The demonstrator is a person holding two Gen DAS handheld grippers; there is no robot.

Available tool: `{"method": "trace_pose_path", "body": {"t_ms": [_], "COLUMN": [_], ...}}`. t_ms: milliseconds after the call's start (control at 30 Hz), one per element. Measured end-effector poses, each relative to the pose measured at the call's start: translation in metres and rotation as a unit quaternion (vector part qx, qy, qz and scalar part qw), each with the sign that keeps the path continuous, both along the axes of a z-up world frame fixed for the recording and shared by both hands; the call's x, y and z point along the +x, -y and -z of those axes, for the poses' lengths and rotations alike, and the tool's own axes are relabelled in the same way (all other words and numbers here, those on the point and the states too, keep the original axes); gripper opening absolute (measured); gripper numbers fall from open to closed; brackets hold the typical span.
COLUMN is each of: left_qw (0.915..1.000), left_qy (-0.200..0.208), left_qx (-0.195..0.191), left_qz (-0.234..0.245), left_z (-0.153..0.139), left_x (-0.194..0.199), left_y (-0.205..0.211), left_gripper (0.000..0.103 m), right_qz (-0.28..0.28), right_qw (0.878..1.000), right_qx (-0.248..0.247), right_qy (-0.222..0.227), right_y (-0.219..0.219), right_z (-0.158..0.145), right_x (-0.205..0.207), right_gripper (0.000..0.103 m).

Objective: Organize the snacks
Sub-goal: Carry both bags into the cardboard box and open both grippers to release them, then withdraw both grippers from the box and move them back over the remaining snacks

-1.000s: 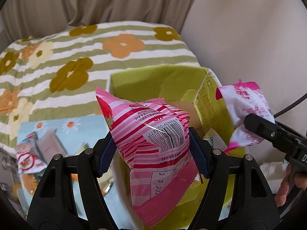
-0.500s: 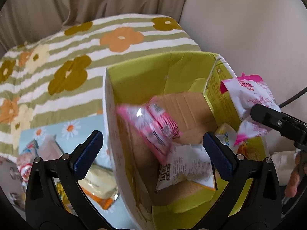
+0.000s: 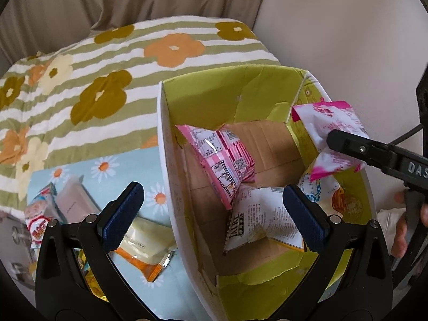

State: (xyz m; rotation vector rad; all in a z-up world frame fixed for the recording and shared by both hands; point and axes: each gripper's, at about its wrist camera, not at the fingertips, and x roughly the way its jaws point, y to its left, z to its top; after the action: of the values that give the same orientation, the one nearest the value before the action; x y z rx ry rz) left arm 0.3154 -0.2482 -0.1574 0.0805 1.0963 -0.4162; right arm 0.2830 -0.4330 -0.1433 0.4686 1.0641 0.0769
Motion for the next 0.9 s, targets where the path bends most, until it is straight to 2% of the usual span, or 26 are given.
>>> {"method": "trace_pose_path", "body": {"t_ms": [67,100,233,400,600,900], "left_qw": [1.0000,1.0000,1.0000,1.0000,0.9996,0.9964], "left_qy": [0.002,0.002,-0.004,0.003,0.023,0.067], "left_qx": [0.000,0.000,0.002,0.005,0.007,0.001], "left_qz": [0.000,0.000,-0.002,-0.005,-0.015,-0.051], "left_z": [-0.001,-0.001,0.000,-0.006,-0.024,-0.063], "left_x": [-0.001,-0.002,-0.004,-0.015,-0.029,-0.060], "left_y": [0.000,0.001,0.001,0.001,-0.005,-0.029], "left_gripper": [0.103,0.103,0.103,0.103,0.103,0.103], "right_qz": [-0.002,-0.008,-0.017,-0.030,-0.042,-0.077], "right_qw": [1.000,1.000,0.999,0.998,0.997,0.991], "right_qx": [0.004,0.004,-0.030,-0.042,-0.035,-0.062], "right_qy": [-0.002,0.007,0.040,0.044,0.049,0.087], "right_y": [-0.001,-0.003,-0.009,-0.011,-0.010,-0.024], "right_z": [0.002,0.001,-0.006,-0.009,-0.024,-0.061], "right_x": [0.001,-0.001,-0.012,-0.023,-0.039,-0.067], "right_gripper": [0.083,0.103,0.103,0.103,0.103,0.103]}}
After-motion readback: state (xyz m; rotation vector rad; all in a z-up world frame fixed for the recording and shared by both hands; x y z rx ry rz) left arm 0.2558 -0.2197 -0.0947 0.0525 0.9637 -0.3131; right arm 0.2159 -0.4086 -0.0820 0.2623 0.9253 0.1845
